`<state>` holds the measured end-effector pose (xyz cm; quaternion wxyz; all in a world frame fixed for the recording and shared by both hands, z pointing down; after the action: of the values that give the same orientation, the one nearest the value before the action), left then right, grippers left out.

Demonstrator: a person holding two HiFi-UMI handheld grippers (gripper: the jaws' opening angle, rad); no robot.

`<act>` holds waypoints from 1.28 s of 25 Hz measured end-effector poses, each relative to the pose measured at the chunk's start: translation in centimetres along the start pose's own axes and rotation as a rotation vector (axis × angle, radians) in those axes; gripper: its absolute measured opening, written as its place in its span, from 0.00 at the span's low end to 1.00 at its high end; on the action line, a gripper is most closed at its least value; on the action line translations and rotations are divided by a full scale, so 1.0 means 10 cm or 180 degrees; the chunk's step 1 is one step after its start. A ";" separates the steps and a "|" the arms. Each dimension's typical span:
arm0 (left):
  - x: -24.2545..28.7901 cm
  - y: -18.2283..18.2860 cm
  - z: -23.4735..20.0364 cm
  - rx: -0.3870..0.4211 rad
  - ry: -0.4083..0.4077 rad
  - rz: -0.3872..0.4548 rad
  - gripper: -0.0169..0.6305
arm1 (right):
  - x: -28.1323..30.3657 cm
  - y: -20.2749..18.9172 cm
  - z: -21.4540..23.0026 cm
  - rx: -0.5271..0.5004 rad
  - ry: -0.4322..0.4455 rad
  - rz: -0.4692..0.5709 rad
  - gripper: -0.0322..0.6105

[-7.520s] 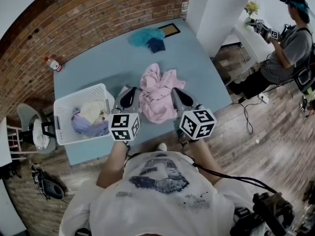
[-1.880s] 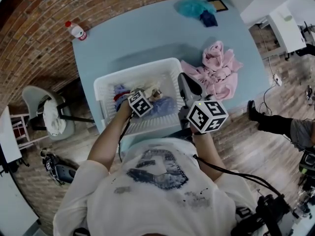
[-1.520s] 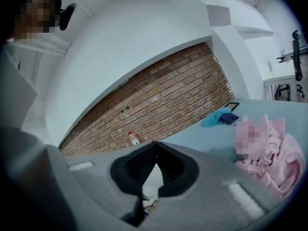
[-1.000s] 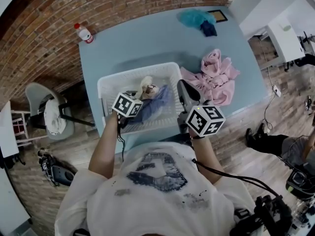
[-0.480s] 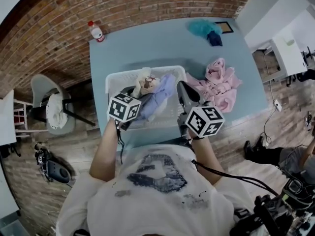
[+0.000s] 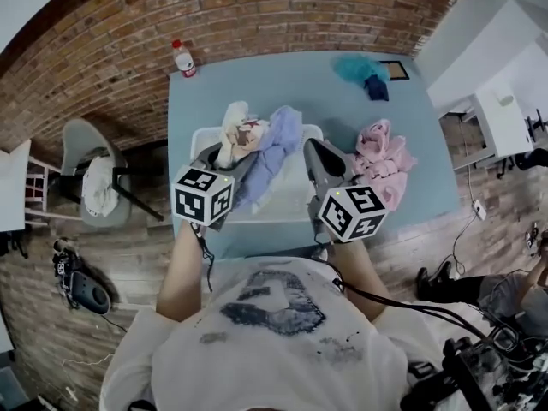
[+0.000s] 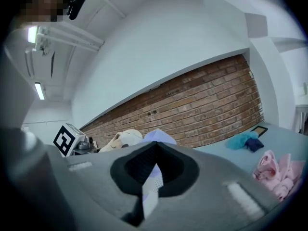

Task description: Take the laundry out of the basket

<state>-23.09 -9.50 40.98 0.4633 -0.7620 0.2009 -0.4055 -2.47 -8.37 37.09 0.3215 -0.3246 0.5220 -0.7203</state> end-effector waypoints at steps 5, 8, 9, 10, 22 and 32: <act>-0.24 0.13 0.07 0.0121 0.0154 0.0226 0.28 | -0.02 0.13 -0.09 -0.0119 0.0097 0.0062 0.05; -0.36 0.22 0.08 0.0098 0.0239 0.0394 0.28 | -0.03 0.23 -0.15 -0.0211 0.0139 0.0105 0.05; -0.41 0.25 0.09 0.0091 0.0267 0.0453 0.28 | -0.04 0.26 -0.16 -0.0247 0.0150 0.0111 0.05; -0.44 0.27 0.11 0.0092 0.0292 0.0505 0.28 | -0.05 0.28 -0.18 -0.0286 0.0162 0.0111 0.05; -0.54 0.35 0.19 0.0121 0.0362 0.0698 0.28 | -0.07 0.35 -0.23 -0.0437 0.0175 0.0124 0.05; -0.49 0.35 0.16 0.0114 0.0333 0.0667 0.28 | -0.04 0.33 -0.21 -0.0434 0.0163 0.0087 0.05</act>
<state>-24.42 -7.02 35.47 0.5055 -0.7062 0.2961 -0.3977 -3.51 -7.75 33.36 0.2949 -0.3201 0.5822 -0.6867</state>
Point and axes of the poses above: the fingertips, and each gripper's own axes: x forward along the fingers, z to its right, y out of its top, the point moved 7 cm from there along -x, backward along the fingers, and after that the axes turned 3 degrees about -x, right-handed, at the moved point
